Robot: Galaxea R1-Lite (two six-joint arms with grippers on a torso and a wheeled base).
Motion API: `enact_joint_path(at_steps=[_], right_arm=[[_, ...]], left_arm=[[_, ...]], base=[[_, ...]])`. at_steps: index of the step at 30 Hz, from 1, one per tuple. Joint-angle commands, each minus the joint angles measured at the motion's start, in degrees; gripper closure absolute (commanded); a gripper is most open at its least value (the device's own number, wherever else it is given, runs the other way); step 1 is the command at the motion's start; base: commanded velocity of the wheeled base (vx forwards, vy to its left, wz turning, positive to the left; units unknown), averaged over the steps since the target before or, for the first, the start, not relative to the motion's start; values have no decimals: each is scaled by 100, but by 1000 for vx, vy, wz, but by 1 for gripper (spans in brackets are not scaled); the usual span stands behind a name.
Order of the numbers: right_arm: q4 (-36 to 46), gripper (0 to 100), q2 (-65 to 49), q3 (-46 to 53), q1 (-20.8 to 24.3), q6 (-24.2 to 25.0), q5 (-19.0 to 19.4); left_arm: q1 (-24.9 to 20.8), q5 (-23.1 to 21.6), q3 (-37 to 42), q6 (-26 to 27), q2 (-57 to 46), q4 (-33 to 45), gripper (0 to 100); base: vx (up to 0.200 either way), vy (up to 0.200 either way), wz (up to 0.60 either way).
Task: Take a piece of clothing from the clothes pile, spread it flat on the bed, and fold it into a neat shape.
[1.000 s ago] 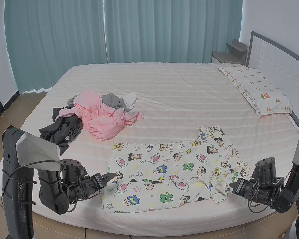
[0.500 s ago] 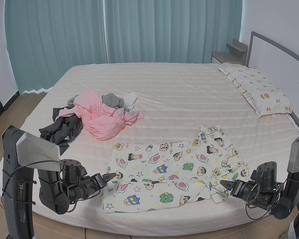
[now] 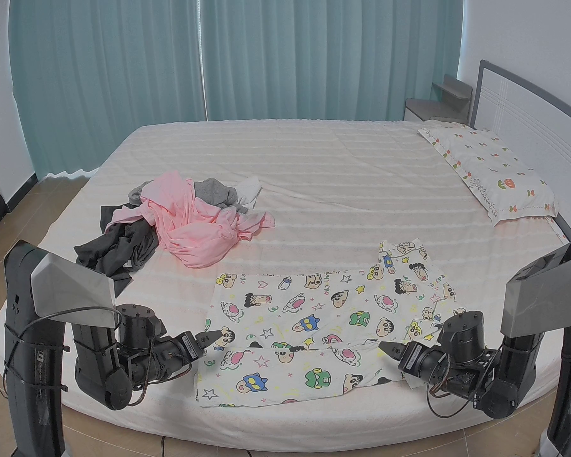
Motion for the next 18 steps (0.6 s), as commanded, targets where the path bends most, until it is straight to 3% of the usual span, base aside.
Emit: enact_joint_path(at_steps=[1, 16, 18], right_arm=[[1, 0, 136, -27, 164, 141, -15], [-8, 0, 303, -317, 182, 255, -76], [-34, 0, 391, -431, 191, 291, -445]], left_arm=[[0, 8, -7, 0, 9, -2, 0], [0, 17, 2, 0, 9, -2, 0], [0, 17, 2, 0, 9, -2, 0]], base=[[0, 0, 0], [0, 0, 0], [0, 0, 0]])
